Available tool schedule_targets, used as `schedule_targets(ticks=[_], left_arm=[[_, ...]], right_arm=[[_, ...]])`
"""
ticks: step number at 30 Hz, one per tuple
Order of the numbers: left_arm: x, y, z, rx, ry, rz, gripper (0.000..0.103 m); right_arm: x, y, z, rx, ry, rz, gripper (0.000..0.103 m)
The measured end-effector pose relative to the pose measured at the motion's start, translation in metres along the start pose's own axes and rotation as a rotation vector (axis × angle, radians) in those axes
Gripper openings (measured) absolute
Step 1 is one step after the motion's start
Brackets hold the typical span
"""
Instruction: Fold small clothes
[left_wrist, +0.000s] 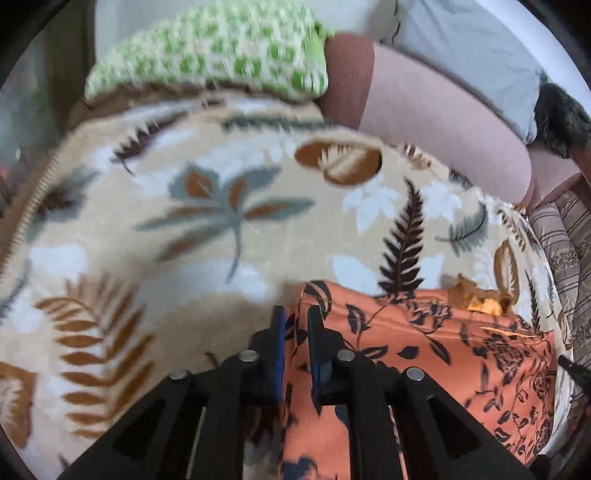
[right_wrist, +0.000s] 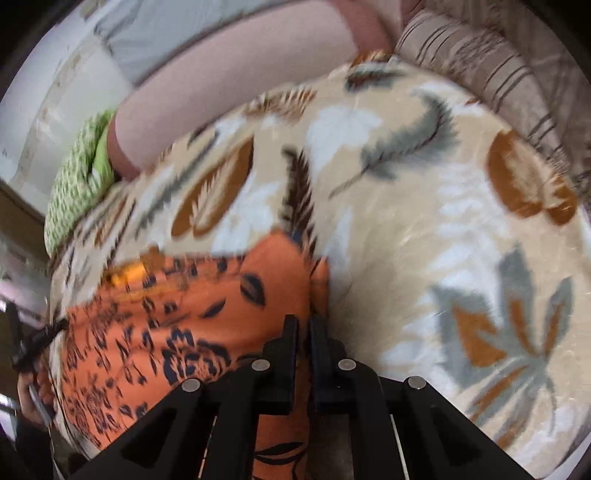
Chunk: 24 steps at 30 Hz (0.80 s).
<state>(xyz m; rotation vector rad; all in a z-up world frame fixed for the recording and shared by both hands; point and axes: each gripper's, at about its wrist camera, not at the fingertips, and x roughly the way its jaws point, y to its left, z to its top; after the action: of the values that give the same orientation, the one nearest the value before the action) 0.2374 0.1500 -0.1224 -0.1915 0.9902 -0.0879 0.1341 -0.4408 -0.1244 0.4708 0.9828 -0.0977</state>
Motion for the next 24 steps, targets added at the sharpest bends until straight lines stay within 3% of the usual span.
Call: schedule_targets(ticks=[2,4,7,8,9,10,11,12,14,17,20,24], left_arm=[[-0.024,-0.004,-0.004,0.008,-0.04,-0.055,0.011],[-0.042,-0.014,-0.013,0.036,-0.057,-0.135,0.018],[-0.04,-0.041,-0.033,0.12,-0.002,-0.208,0.026],[-0.025,-0.048,-0.04,0.141,0.04,-0.205,0.026],[-0.007,-0.052,-0.046,0.157,0.089,-0.156,0.026],[0.01,-0.051,-0.049,0.158,0.127,-0.074,0.026],[0.027,-0.046,-0.053,0.146,0.158,0.01,0.026],[0.031,-0.041,-0.053,0.118,0.145,0.004,0.026],[0.022,-0.033,-0.046,0.049,0.106,0.002,0.026],[0.008,-0.043,-0.035,0.074,0.077,-0.03,0.026],[-0.001,-0.065,-0.034,0.136,0.101,-0.165,0.029],[0.006,-0.106,-0.042,0.22,0.143,-0.253,0.033]], right_arm=[[-0.011,0.006,0.003,0.006,-0.016,0.072,0.008],[-0.01,0.017,0.007,-0.011,0.023,0.203,0.008],[0.015,0.032,0.008,-0.034,0.125,0.341,0.008],[0.029,0.029,0.01,-0.028,0.163,0.339,0.008],[0.052,0.015,0.012,0.014,0.199,0.237,0.008],[0.065,-0.005,0.011,0.092,0.21,0.159,0.0],[0.072,-0.027,0.011,0.213,0.196,0.185,0.0],[0.07,-0.039,0.01,0.293,0.173,0.23,0.0],[0.05,-0.021,0.014,0.197,0.128,0.182,0.008],[0.031,0.015,0.015,0.044,0.126,0.211,0.008],[0.027,0.056,0.015,-0.039,0.18,0.344,0.008],[0.056,0.118,-0.006,-0.161,0.38,0.55,0.008]])
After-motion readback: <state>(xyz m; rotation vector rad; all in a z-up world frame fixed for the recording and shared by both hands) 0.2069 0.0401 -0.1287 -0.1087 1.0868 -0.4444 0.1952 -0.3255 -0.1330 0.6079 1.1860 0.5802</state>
